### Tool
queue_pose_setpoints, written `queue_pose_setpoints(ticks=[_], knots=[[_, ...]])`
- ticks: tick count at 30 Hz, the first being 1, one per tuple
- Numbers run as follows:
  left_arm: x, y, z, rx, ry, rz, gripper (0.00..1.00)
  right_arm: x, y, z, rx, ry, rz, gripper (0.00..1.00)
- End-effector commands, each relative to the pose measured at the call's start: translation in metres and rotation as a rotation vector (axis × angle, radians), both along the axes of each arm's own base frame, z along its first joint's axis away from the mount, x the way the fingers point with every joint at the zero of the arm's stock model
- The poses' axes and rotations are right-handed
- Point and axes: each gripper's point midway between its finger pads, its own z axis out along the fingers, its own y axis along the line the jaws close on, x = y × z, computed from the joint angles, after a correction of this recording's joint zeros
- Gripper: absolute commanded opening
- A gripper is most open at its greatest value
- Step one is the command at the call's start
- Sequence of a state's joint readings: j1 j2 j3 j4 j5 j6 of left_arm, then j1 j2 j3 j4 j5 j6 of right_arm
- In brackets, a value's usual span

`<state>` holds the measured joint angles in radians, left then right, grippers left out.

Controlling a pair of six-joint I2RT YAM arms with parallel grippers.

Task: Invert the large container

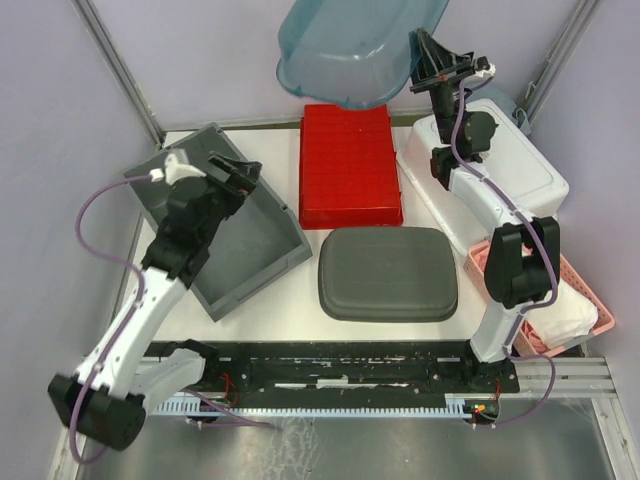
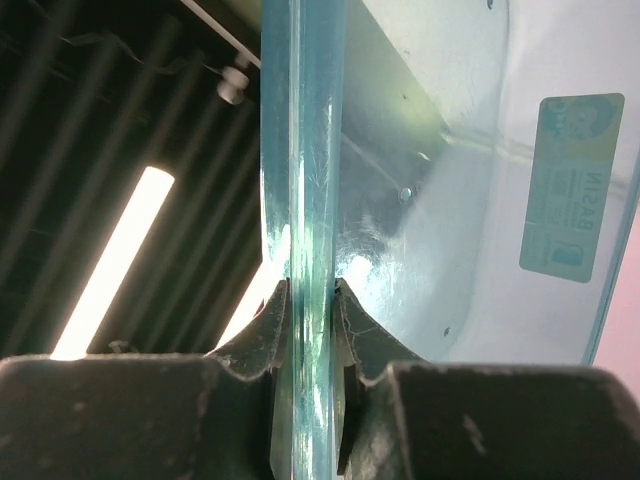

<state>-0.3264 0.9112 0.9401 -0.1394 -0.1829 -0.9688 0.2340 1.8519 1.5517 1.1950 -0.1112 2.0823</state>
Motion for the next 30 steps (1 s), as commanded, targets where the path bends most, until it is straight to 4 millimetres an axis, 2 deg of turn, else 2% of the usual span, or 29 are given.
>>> queue_pose_setpoints(ticks=[1, 4, 5, 6, 11, 16, 21, 22, 25, 27, 30], knots=[[0.024, 0.012, -0.039, 0.224, 0.224, 0.105, 0.99, -0.075, 0.021, 0.023, -0.235, -0.129, 0.119, 0.02], [0.045, 0.007, -0.054, 0.279, 0.284, 0.109, 0.99, -0.092, 0.017, 0.015, -0.370, -0.130, 0.086, 0.02], [0.053, 0.005, -0.060, 0.298, 0.304, 0.102, 1.00, -0.091, 0.015, 0.007, -0.406, -0.117, 0.077, 0.02], [0.059, 0.003, -0.069, 0.318, 0.334, 0.101, 0.99, -0.100, 0.014, 0.009, -0.436, -0.129, 0.066, 0.02], [0.083, -0.001, -0.101, 0.410, 0.449, 0.098, 0.86, -0.117, 0.011, 0.006, -0.587, -0.139, 0.009, 0.02], [0.109, -0.011, -0.136, 0.516, 0.543, 0.029, 0.66, -0.120, 0.001, 0.004, -0.632, -0.116, -0.041, 0.02], [0.130, -0.012, -0.156, 0.583, 0.579, -0.040, 0.42, -0.120, -0.012, 0.003, -0.624, -0.090, -0.073, 0.02], [0.134, -0.011, -0.160, 0.596, 0.584, -0.059, 0.35, -0.121, -0.013, 0.003, -0.625, -0.088, -0.077, 0.02], [0.144, -0.012, -0.167, 0.669, 0.582, -0.160, 0.05, -0.120, -0.016, 0.002, -0.632, -0.077, -0.087, 0.02], [0.148, -0.014, -0.171, 0.756, 0.578, -0.246, 0.03, -0.120, -0.017, 0.000, -0.640, -0.068, -0.092, 0.02], [0.155, -0.012, -0.164, 0.913, 0.538, -0.342, 0.03, -0.117, -0.017, -0.004, -0.654, -0.048, -0.088, 0.02]])
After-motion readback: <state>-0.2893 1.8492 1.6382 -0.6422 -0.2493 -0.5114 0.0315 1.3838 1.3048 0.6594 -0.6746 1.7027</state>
